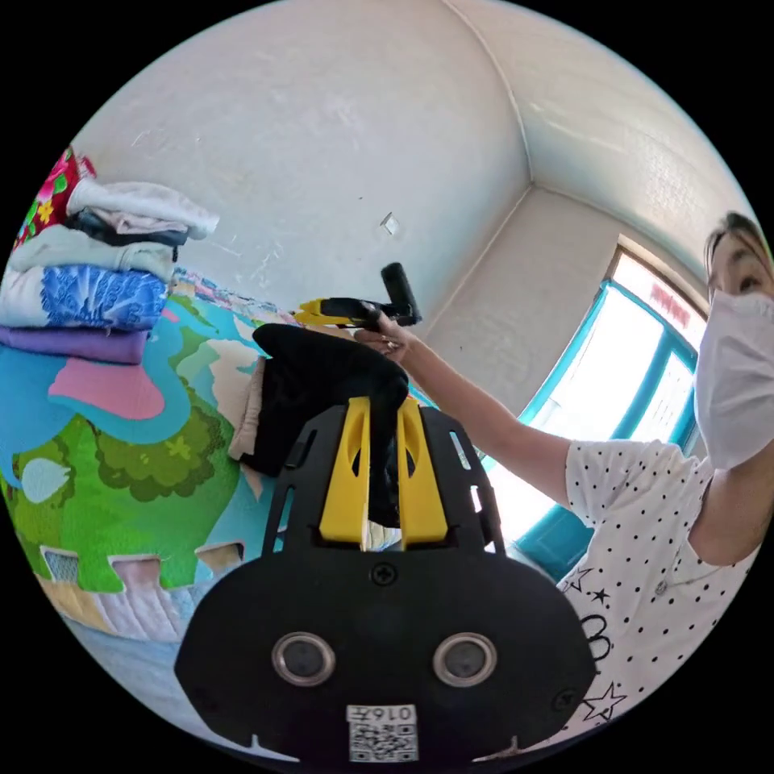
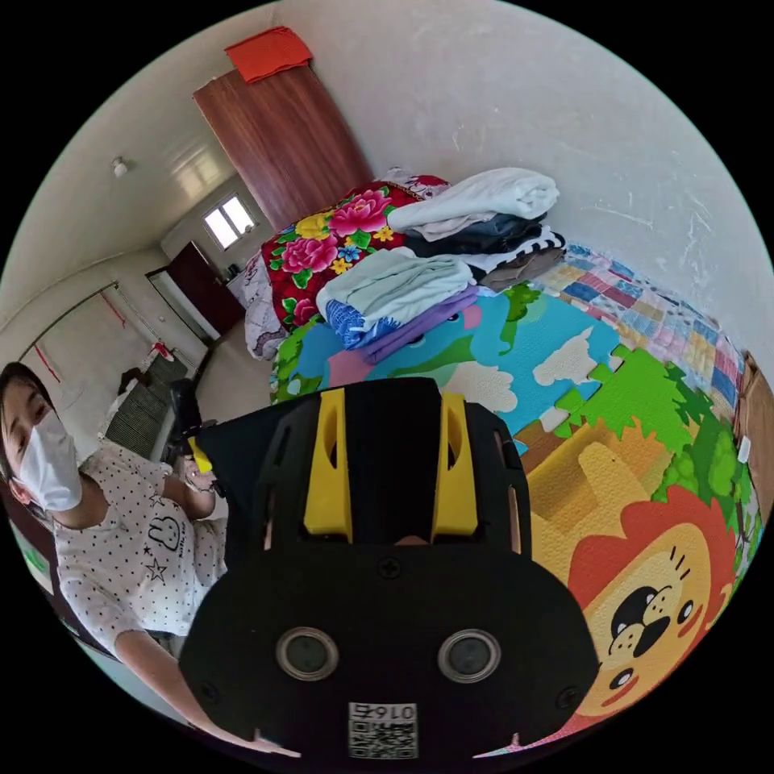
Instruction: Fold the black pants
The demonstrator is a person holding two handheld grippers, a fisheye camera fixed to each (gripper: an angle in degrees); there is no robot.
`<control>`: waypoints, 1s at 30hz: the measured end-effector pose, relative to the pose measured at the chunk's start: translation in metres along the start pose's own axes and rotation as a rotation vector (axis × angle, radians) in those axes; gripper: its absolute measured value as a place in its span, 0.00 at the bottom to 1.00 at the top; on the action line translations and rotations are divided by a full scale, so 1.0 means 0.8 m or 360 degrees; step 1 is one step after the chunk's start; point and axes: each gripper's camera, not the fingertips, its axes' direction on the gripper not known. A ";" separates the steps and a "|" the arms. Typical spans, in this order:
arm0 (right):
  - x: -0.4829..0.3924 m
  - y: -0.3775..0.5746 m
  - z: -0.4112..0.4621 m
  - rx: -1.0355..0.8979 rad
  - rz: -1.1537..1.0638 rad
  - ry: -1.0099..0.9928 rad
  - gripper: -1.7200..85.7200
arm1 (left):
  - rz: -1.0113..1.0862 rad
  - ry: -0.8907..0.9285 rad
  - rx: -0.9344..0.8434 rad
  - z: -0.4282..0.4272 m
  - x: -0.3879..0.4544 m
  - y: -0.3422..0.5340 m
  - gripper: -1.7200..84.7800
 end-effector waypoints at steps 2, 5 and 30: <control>0.001 -0.037 0.011 -0.0051 0.0198 0.0122 0.18 | 0.0119 -0.0026 -0.0024 0.017 0.029 -0.002 0.07; -0.002 -0.065 0.015 -0.0117 0.0428 0.0120 0.17 | 0.0262 -0.0078 -0.0031 0.039 0.069 0.000 0.07; -0.240 -0.107 0.014 -0.0515 0.0364 0.1367 0.05 | 0.0549 0.0303 0.0057 0.076 0.175 0.027 0.07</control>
